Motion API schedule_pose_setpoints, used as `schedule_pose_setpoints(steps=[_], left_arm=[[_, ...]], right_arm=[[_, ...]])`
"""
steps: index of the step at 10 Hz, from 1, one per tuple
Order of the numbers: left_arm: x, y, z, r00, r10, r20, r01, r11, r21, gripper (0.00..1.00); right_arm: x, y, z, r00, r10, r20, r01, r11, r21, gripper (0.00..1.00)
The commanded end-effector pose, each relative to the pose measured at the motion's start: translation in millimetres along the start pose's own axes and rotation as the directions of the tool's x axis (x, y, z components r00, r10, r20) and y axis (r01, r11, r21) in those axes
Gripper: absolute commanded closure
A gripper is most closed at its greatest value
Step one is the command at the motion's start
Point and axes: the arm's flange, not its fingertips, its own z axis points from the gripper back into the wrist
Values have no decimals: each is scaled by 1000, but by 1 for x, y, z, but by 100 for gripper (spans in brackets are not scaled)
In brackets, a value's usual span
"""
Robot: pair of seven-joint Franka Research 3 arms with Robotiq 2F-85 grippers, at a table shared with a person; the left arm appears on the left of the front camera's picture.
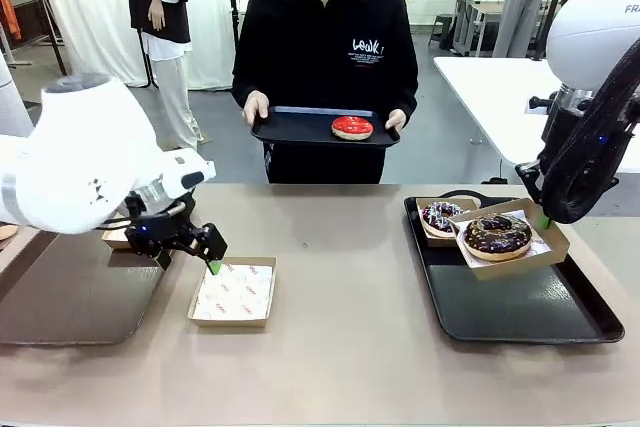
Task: Individually package the donuts and arrange them on the tray.
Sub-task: Place the picked Paper togo box on the Handle tray while simultaneously picking up another Paper togo box from the table with the other hand.
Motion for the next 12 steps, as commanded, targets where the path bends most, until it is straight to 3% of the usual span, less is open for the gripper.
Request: schedule_pose_setpoints(steps=[1, 3, 4, 12], left_arm=[[20, -10, -23, 999, 54, -1, -53, 995, 89, 0], [27, -7, -22, 990, 130, -63, -127, 991, 40, 0], [10, -1, -22, 999, 36, -19, -35, 998, 51, 0], [10, -1, -22, 999, 36, -19, -35, 998, 51, 0]], right_arm=[[0, 1, 2, 1000, 2, 4, -2, 1000, 3, 99], [0, 1, 2, 1000, 2, 4, -2, 1000, 3, 99], [0, 1, 2, 1000, 2, 4, -2, 1000, 3, 99], [0, 1, 2, 1000, 2, 4, -2, 1000, 3, 99]])
